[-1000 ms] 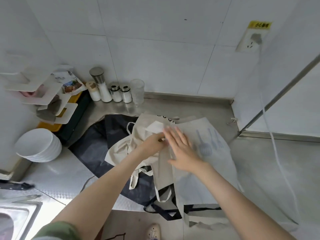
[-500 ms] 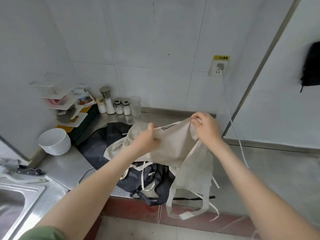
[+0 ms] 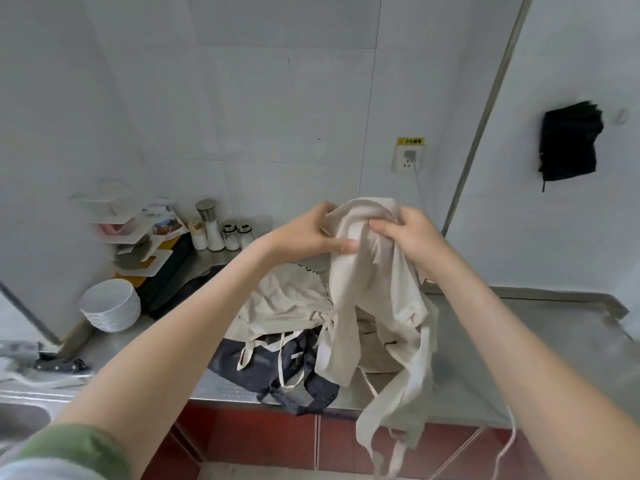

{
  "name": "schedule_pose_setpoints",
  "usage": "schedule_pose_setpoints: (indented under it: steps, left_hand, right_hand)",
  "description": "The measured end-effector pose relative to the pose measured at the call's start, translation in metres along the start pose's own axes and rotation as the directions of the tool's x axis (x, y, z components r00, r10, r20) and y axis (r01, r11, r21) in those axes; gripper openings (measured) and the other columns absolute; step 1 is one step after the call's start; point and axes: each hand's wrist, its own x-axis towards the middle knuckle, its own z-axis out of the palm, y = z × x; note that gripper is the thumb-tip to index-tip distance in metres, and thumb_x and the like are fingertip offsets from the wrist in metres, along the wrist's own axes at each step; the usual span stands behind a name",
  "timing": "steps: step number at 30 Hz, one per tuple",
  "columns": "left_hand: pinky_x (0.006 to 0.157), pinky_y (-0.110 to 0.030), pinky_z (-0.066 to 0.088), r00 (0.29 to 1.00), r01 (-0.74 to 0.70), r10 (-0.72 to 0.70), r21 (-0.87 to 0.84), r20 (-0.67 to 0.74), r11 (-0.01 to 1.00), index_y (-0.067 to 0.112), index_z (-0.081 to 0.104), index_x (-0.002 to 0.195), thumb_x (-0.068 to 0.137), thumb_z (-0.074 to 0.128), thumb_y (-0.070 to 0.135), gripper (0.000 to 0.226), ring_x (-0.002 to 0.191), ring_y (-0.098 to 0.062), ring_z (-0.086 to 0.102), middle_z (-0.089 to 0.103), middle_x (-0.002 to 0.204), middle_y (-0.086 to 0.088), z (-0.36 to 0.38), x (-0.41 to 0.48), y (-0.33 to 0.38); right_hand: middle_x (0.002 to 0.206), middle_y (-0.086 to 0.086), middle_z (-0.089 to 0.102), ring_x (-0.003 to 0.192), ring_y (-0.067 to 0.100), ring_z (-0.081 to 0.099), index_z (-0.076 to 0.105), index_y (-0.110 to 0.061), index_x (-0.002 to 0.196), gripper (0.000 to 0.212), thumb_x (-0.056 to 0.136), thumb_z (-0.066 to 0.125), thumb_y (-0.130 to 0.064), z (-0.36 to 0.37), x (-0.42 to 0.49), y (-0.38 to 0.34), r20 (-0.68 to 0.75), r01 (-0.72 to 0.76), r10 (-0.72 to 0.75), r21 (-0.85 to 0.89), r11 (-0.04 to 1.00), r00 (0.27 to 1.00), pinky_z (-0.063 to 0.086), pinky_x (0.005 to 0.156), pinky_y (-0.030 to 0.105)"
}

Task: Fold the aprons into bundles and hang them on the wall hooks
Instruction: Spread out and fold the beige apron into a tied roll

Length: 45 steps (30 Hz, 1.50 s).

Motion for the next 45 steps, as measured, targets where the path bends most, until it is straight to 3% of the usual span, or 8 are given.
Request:
schedule_pose_setpoints:
  steps: [5,11,15,21,26,29,33,45]
  left_hand:
    - [0.095,-0.031,0.049,0.985,0.043,-0.004,-0.226,0.17,0.973,0.023,0.068,0.11,0.087,0.062,0.028,0.024,0.105,-0.013,0.066,0.072,0.108,0.004,0.016,-0.011,-0.029]
    - [0.103,-0.031,0.044,0.93,-0.058,0.158,-0.292,0.332,0.955,0.027,0.038,0.144,0.087,0.054,0.055,0.065,0.127,-0.006,0.05,0.052,0.137,0.014,0.037,-0.014,0.003]
    - [0.078,-0.029,0.047,0.992,-0.126,0.124,-0.052,-0.034,0.991,0.015,0.065,0.096,0.094,0.06,0.027,0.014,0.093,-0.02,0.062,0.067,0.092,0.002,0.052,-0.003,0.012]
    - [0.069,-0.035,0.048,0.926,-0.319,0.328,0.079,-0.189,0.945,0.014,0.059,0.088,0.063,0.054,0.039,0.036,0.084,-0.032,0.065,0.067,0.084,-0.005,0.043,0.003,0.01]
    - [0.08,-0.02,0.047,0.973,-0.169,0.108,-0.307,-0.206,0.936,0.014,0.038,0.118,0.068,0.066,0.045,0.065,0.096,-0.006,0.056,0.054,0.107,0.008,0.041,-0.016,-0.008]
    - [0.092,-0.021,0.044,0.989,-0.128,0.122,-0.071,-0.086,0.989,0.02,0.024,0.136,0.074,0.069,0.055,0.084,0.113,-0.006,0.054,0.053,0.125,0.007,0.05,-0.039,-0.046]
    - [0.062,-0.029,0.033,0.998,0.064,-0.061,0.272,-0.018,0.96,0.022,0.05,0.084,0.093,0.059,0.032,0.016,0.086,-0.021,0.057,0.06,0.087,-0.001,0.048,-0.043,-0.075]
    - [0.069,-0.029,0.057,0.918,0.295,-0.36,-0.317,-0.169,0.901,0.012,0.071,0.095,0.095,0.053,0.022,0.02,0.074,-0.021,0.07,0.074,0.082,-0.004,-0.039,-0.062,-0.052]
  right_hand:
    - [0.088,0.002,0.072,0.083,0.017,0.07,0.065,-0.015,0.093,0.007,0.093,0.06,-0.01,-0.021,0.001,-0.003,-0.151,-0.02,0.065,0.285,0.958,0.986,0.056,0.08,0.032]
    - [0.086,0.003,0.072,0.082,0.018,0.07,0.067,-0.014,0.094,0.012,0.095,0.056,-0.011,-0.013,-0.002,0.001,-0.249,0.007,0.064,0.273,0.962,0.966,0.055,0.073,0.032]
    - [0.1,0.003,0.072,0.095,0.019,0.069,0.064,-0.02,0.104,0.017,0.091,0.061,-0.009,-0.018,-0.007,0.004,-0.192,0.045,0.008,0.27,0.962,0.981,0.055,0.084,0.033]
    - [0.087,-0.002,0.071,0.087,0.014,0.066,0.068,-0.02,0.106,0.022,0.085,0.071,-0.023,-0.005,-0.02,0.021,0.118,-0.187,0.183,0.026,0.982,0.976,0.048,0.074,0.027]
    - [0.08,0.008,0.062,0.083,0.026,0.06,0.059,-0.012,0.082,0.011,0.093,0.057,-0.013,0.012,-0.011,0.018,-0.061,-0.147,0.179,0.35,0.925,0.982,0.047,0.077,0.039]
    - [0.093,0.012,0.064,0.094,0.029,0.062,0.064,-0.01,0.098,0.01,0.09,0.062,-0.016,0.007,-0.008,0.02,-0.142,-0.073,0.158,0.476,0.876,0.977,0.05,0.086,0.043]
    - [0.092,0.007,0.067,0.094,0.022,0.065,0.063,-0.011,0.099,0.008,0.091,0.061,-0.013,0.002,-0.006,0.026,-0.163,-0.042,0.157,0.549,0.835,0.974,0.051,0.089,0.039]
    - [0.082,0.001,0.066,0.078,0.015,0.064,0.063,-0.017,0.093,0.013,0.094,0.054,-0.008,0.057,-0.002,0.057,-0.061,-0.3,0.347,0.382,0.874,0.936,0.052,0.073,0.03]
